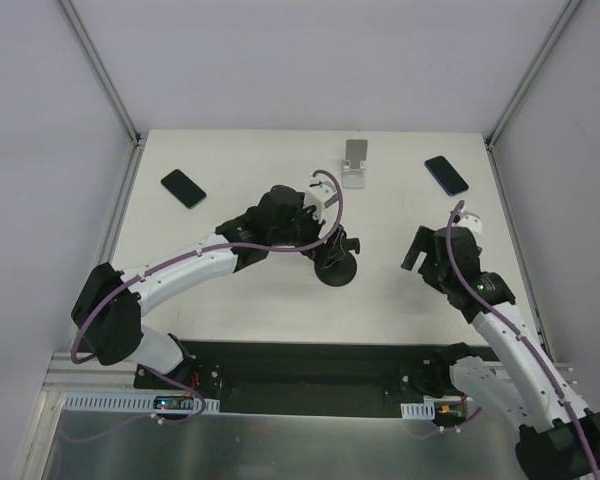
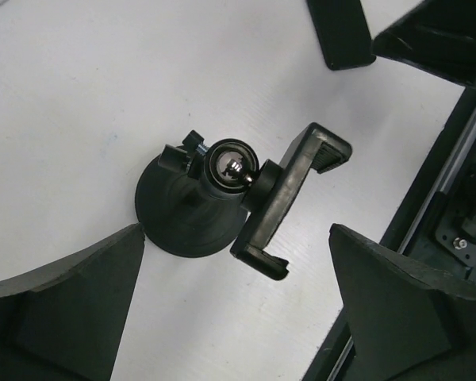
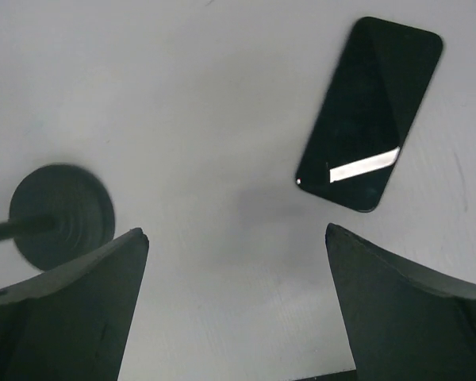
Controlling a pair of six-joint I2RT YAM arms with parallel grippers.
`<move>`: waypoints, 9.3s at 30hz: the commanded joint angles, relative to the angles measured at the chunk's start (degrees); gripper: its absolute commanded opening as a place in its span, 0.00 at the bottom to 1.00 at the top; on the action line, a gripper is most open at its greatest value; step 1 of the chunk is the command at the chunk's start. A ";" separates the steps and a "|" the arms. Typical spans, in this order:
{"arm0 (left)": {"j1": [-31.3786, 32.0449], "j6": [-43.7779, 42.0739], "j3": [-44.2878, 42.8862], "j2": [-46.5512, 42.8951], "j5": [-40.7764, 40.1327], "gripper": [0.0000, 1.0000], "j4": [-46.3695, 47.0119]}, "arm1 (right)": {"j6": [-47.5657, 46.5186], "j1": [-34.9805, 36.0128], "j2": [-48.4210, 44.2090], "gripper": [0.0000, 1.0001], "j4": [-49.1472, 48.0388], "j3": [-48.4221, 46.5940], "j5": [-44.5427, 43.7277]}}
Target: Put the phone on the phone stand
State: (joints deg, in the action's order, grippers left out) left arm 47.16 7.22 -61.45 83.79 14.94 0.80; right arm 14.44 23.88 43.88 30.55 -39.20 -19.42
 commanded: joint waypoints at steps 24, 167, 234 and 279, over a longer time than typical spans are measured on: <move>-0.05 13.51 -3.68 -13.48 8.17 0.99 -2.20 | -4.06 -34.16 51.65 0.96 18.76 -31.55 15.72; -7.43 22.05 -6.31 -9.16 25.93 0.00 3.42 | -16.72 32.99 13.07 0.12 -14.38 -21.44 3.34; -4.27 -2.92 6.43 -21.56 30.49 0.00 20.63 | -23.84 19.80 12.64 0.01 -21.76 -6.24 11.59; -11.39 -30.78 -16.25 10.36 52.33 0.00 -2.47 | -28.86 3.72 16.34 0.00 -26.49 -7.74 45.20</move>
State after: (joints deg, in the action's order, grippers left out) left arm 36.60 -19.62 -77.47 98.26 73.34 -2.11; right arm -16.05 27.35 62.65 7.46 -45.84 27.05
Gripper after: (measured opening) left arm 0.055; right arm 0.047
